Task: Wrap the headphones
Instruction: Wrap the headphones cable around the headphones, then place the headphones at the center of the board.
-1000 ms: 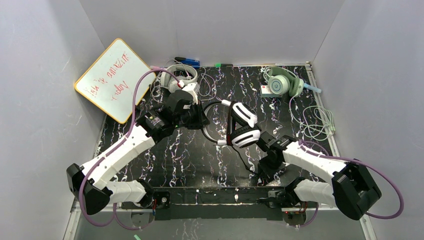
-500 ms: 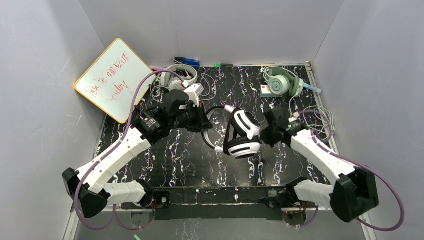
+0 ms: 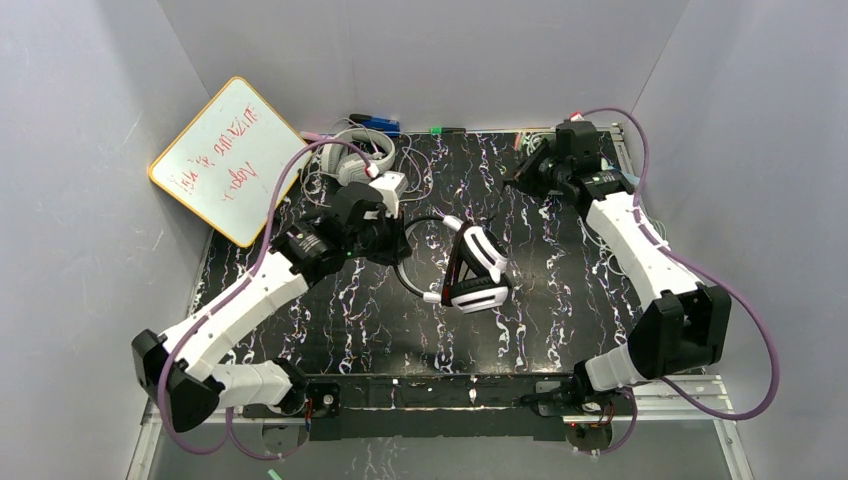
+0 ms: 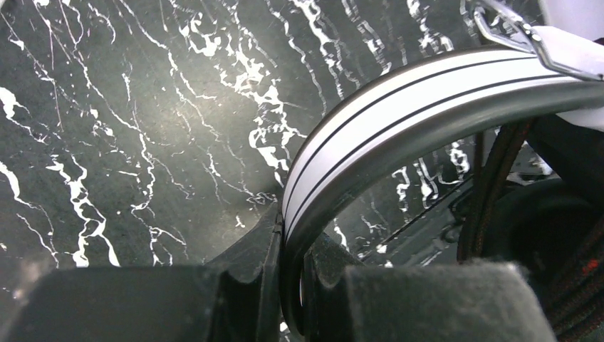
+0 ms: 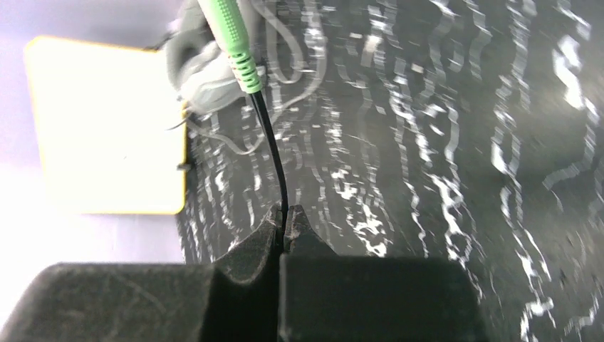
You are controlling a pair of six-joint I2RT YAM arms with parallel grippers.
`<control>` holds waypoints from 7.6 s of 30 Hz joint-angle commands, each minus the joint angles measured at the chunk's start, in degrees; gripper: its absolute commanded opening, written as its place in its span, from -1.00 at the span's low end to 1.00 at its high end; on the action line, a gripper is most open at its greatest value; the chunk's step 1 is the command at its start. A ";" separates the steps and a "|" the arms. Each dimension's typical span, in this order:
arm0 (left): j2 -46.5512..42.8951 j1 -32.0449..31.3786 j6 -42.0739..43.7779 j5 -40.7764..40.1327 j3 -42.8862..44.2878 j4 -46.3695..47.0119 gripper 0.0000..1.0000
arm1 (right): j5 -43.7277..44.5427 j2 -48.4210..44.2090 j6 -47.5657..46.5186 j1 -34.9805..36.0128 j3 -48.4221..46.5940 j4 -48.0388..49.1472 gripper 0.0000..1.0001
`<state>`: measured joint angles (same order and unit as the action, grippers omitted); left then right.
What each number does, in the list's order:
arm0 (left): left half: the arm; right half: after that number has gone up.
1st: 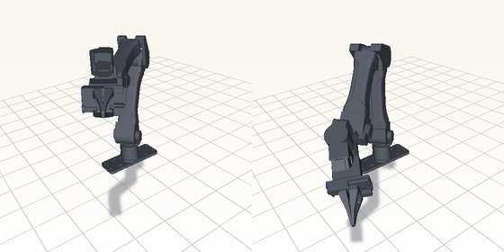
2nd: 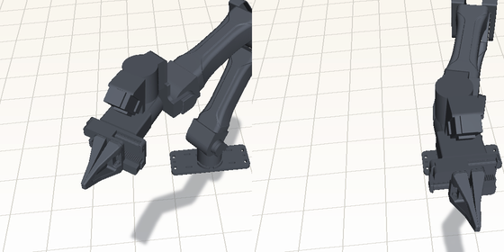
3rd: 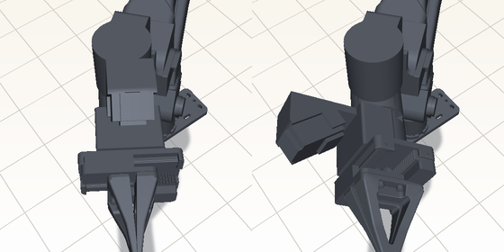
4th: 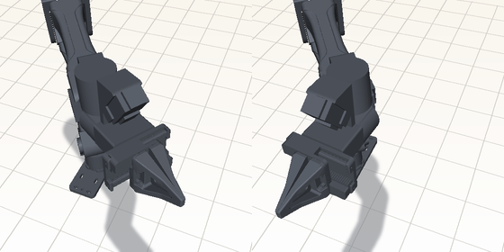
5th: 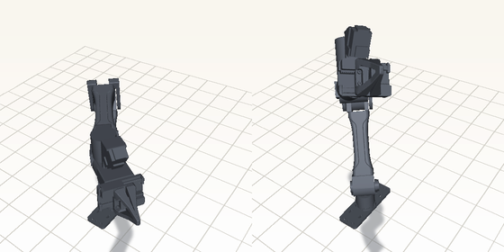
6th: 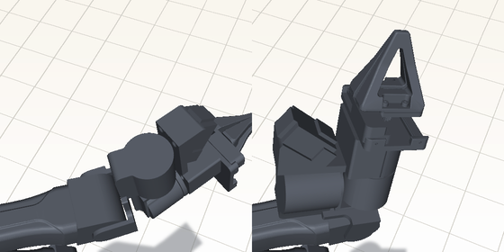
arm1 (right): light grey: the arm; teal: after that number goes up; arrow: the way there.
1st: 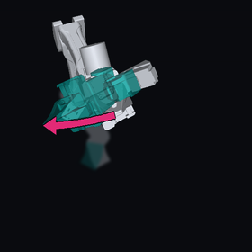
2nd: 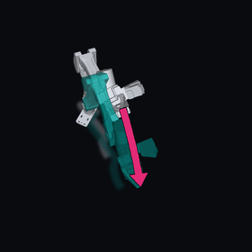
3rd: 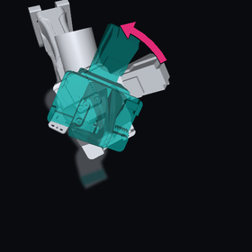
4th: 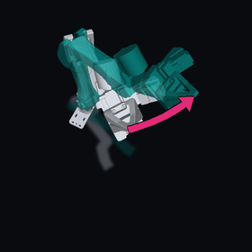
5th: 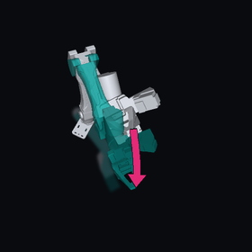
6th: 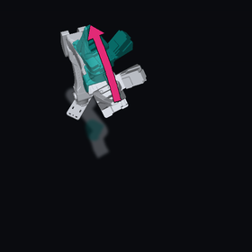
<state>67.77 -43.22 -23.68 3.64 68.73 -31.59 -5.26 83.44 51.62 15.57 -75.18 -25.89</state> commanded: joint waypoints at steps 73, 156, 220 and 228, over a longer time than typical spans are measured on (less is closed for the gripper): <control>4.22 3.54 -8.14 0.86 3.37 2.07 -1.00 | 11.93 7.58 -59.45 41.16 3.81 -10.16 -0.80; 7.13 12.37 6.96 22.75 12.48 -9.23 -1.00 | 4.10 2.67 -72.91 51.43 -1.56 -5.92 -0.24; 8.27 12.37 -1.06 1.49 2.48 -4.56 -1.00 | 13.94 -11.16 -44.73 48.64 0.96 16.32 0.03; 7.63 12.37 -7.33 -1.75 -7.01 3.12 -1.00 | 18.15 -14.61 -34.73 36.49 5.77 7.27 -0.13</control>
<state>78.37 -30.74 -25.93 1.96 64.20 -35.09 9.39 71.83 9.85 58.28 -71.72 -14.87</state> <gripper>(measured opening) 0.130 0.436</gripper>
